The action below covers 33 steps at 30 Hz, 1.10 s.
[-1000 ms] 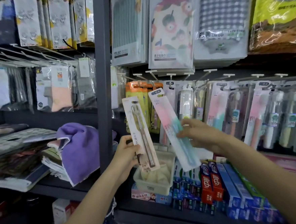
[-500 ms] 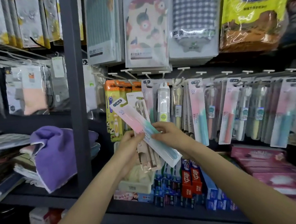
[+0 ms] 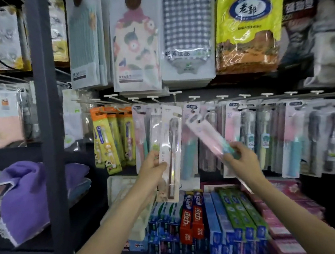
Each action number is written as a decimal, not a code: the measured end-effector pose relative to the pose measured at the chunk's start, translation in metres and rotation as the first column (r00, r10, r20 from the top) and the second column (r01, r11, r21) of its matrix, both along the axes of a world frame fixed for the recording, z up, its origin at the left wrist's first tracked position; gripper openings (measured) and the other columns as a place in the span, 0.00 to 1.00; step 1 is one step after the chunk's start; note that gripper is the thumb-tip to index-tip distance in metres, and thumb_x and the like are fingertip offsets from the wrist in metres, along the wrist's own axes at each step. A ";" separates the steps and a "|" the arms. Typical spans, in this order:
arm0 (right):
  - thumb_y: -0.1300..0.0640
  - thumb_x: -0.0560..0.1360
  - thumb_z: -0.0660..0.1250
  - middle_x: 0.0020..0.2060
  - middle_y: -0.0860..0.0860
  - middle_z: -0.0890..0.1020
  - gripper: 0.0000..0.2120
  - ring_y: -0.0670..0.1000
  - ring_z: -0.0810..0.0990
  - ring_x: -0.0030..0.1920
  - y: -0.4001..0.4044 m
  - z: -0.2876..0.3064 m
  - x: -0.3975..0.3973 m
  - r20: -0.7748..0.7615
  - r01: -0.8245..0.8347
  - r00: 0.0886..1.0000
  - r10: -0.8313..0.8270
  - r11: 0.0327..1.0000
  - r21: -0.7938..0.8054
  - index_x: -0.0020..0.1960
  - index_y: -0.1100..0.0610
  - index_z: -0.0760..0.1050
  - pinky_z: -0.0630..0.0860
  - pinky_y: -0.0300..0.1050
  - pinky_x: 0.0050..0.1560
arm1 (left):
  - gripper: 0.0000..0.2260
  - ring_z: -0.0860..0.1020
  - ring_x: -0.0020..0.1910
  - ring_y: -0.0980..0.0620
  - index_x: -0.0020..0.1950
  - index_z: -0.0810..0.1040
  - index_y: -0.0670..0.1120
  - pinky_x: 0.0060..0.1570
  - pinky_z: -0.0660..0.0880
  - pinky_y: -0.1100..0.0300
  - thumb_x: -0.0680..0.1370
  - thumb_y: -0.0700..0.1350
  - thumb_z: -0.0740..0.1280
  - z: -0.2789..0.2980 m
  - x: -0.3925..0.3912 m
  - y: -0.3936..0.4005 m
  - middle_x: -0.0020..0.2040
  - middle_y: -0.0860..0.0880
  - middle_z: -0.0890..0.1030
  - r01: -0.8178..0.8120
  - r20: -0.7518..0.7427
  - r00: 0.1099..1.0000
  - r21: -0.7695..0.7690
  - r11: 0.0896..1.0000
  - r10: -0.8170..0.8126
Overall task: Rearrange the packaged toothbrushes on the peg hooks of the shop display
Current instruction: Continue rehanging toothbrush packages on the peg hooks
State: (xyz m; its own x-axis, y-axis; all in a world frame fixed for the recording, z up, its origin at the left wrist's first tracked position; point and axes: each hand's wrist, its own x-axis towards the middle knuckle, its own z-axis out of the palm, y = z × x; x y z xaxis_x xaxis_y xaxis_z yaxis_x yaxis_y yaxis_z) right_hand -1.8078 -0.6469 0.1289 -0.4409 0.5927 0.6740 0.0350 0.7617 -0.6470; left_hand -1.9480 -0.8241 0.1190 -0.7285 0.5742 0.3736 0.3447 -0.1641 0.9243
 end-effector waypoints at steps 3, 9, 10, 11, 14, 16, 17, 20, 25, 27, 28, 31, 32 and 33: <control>0.56 0.72 0.68 0.40 0.57 0.77 0.13 0.49 0.72 0.32 0.029 0.007 0.020 -0.031 0.167 0.986 -0.166 0.986 0.022 0.52 0.63 0.73 0.67 0.40 0.30 | 0.12 0.75 0.51 0.55 0.61 0.69 0.47 0.45 0.71 0.67 0.79 0.37 0.59 0.001 0.014 0.023 0.56 0.48 0.75 0.008 -0.087 0.996 -0.058 0.998 -0.013; 0.56 0.73 0.69 0.42 0.59 0.80 0.15 0.58 0.78 0.39 0.068 0.016 0.043 0.034 0.347 0.931 -0.363 0.911 0.221 0.55 0.64 0.74 0.72 0.46 0.36 | 0.15 0.77 0.47 0.50 0.66 0.67 0.45 0.41 0.73 0.65 0.79 0.38 0.59 0.011 0.041 0.061 0.54 0.50 0.77 0.071 -0.165 0.981 -0.158 0.985 -0.097; 0.55 0.73 0.69 0.44 0.59 0.80 0.16 0.58 0.78 0.39 0.073 0.018 0.046 0.041 0.364 0.923 -0.381 0.905 0.218 0.56 0.64 0.73 0.73 0.48 0.37 | 0.16 0.77 0.46 0.50 0.67 0.66 0.45 0.39 0.73 0.67 0.79 0.38 0.60 0.011 0.044 0.066 0.54 0.50 0.77 0.081 -0.177 0.978 -0.173 0.982 -0.111; 0.56 0.73 0.69 0.45 0.60 0.80 0.17 0.58 0.78 0.39 0.077 0.021 0.047 0.048 0.363 0.923 -0.381 0.906 0.216 0.57 0.65 0.73 0.75 0.49 0.37 | 0.16 0.77 0.45 0.52 0.67 0.66 0.45 0.38 0.73 0.69 0.79 0.39 0.60 0.011 0.047 0.070 0.54 0.50 0.77 0.083 -0.188 0.975 -0.186 0.979 -0.118; 0.60 0.74 0.66 0.45 0.58 0.79 0.14 0.52 0.76 0.34 0.081 0.025 0.045 0.060 0.290 0.951 -0.304 0.941 0.172 0.57 0.66 0.72 0.72 0.41 0.30 | 0.18 0.72 0.41 0.63 0.69 0.63 0.45 0.35 0.70 0.72 0.80 0.39 0.59 0.013 0.054 0.085 0.58 0.51 0.74 0.071 -0.197 0.974 -0.202 0.977 -0.112; 0.62 0.75 0.64 0.46 0.58 0.78 0.13 0.47 0.73 0.31 0.079 0.021 0.042 0.048 0.246 0.967 -0.252 0.964 0.098 0.57 0.68 0.71 0.67 0.36 0.25 | 0.18 0.70 0.40 0.64 0.69 0.63 0.45 0.35 0.69 0.73 0.80 0.38 0.59 0.014 0.058 0.095 0.55 0.52 0.75 0.074 -0.183 0.977 -0.191 0.979 -0.110; 0.63 0.76 0.63 0.47 0.58 0.78 0.13 0.45 0.72 0.31 0.078 0.017 0.040 0.033 0.219 0.975 -0.221 0.974 0.060 0.58 0.68 0.71 0.67 0.34 0.23 | 0.17 0.69 0.39 0.64 0.69 0.63 0.44 0.33 0.68 0.74 0.80 0.38 0.58 0.014 0.061 0.099 0.50 0.54 0.74 0.078 -0.174 0.979 -0.184 0.980 -0.110; 0.64 0.76 0.63 0.48 0.55 0.76 0.14 0.45 0.72 0.32 0.074 0.004 0.034 0.018 0.154 0.988 -0.154 0.988 -0.004 0.60 0.68 0.70 0.68 0.29 0.23 | 0.16 0.70 0.40 0.63 0.67 0.65 0.44 0.36 0.69 0.73 0.79 0.37 0.59 0.016 0.066 0.111 0.47 0.55 0.72 0.064 -0.131 0.988 -0.158 0.985 -0.085; 0.56 0.78 0.62 0.42 0.50 0.75 0.12 0.42 0.71 0.36 0.083 -0.007 0.034 0.092 0.068 0.994 -0.058 0.992 -0.110 0.57 0.62 0.72 0.64 0.29 0.28 | 0.18 0.72 0.46 0.59 0.68 0.64 0.46 0.43 0.70 0.66 0.79 0.36 0.58 0.015 0.076 0.131 0.53 0.50 0.74 0.082 -0.044 0.995 -0.088 0.993 -0.086; 0.56 0.78 0.62 0.36 0.47 0.73 0.07 0.41 0.69 0.34 0.090 -0.005 0.037 0.116 0.012 0.993 0.004 0.990 -0.138 0.51 0.60 0.73 0.65 0.30 0.27 | 0.22 0.72 0.46 0.58 0.72 0.59 0.48 0.44 0.70 0.66 0.80 0.36 0.58 0.012 0.084 0.142 0.54 0.50 0.74 0.108 -0.017 0.994 -0.059 0.992 -0.109; 0.56 0.78 0.62 0.34 0.47 0.72 0.06 0.43 0.69 0.33 0.090 -0.004 0.039 0.130 -0.015 0.991 0.034 0.990 -0.142 0.46 0.59 0.73 0.65 0.30 0.27 | 0.23 0.71 0.44 0.58 0.73 0.58 0.49 0.41 0.71 0.67 0.80 0.36 0.58 0.012 0.088 0.147 0.50 0.51 0.73 0.119 -0.010 0.993 -0.041 0.992 -0.120; 0.57 0.78 0.61 0.38 0.57 0.77 0.07 0.52 0.73 0.37 0.094 -0.002 0.039 0.140 -0.071 0.986 0.095 0.984 -0.166 0.45 0.61 0.73 0.69 0.37 0.35 | 0.21 0.73 0.42 0.56 0.67 0.63 0.56 0.38 0.72 0.67 0.79 0.35 0.58 0.016 0.096 0.163 0.46 0.51 0.73 0.133 0.011 0.991 -0.009 0.991 -0.133; 0.57 0.78 0.61 0.42 0.61 0.78 0.08 0.56 0.76 0.41 0.097 -0.002 0.040 0.139 -0.082 0.985 0.107 0.981 -0.176 0.49 0.63 0.74 0.72 0.45 0.41 | 0.20 0.74 0.44 0.53 0.60 0.65 0.59 0.40 0.73 0.65 0.79 0.34 0.58 0.018 0.097 0.167 0.46 0.50 0.73 0.127 -0.004 0.992 -0.008 0.992 -0.127; 0.58 0.78 0.61 0.45 0.62 0.79 0.09 0.60 0.77 0.45 0.100 -0.002 0.041 0.146 -0.100 0.981 0.127 0.979 -0.179 0.51 0.64 0.74 0.74 0.51 0.47 | 0.20 0.74 0.47 0.51 0.55 0.65 0.60 0.44 0.73 0.62 0.78 0.33 0.58 0.019 0.097 0.169 0.46 0.50 0.74 0.121 -0.030 0.992 -0.019 0.993 -0.121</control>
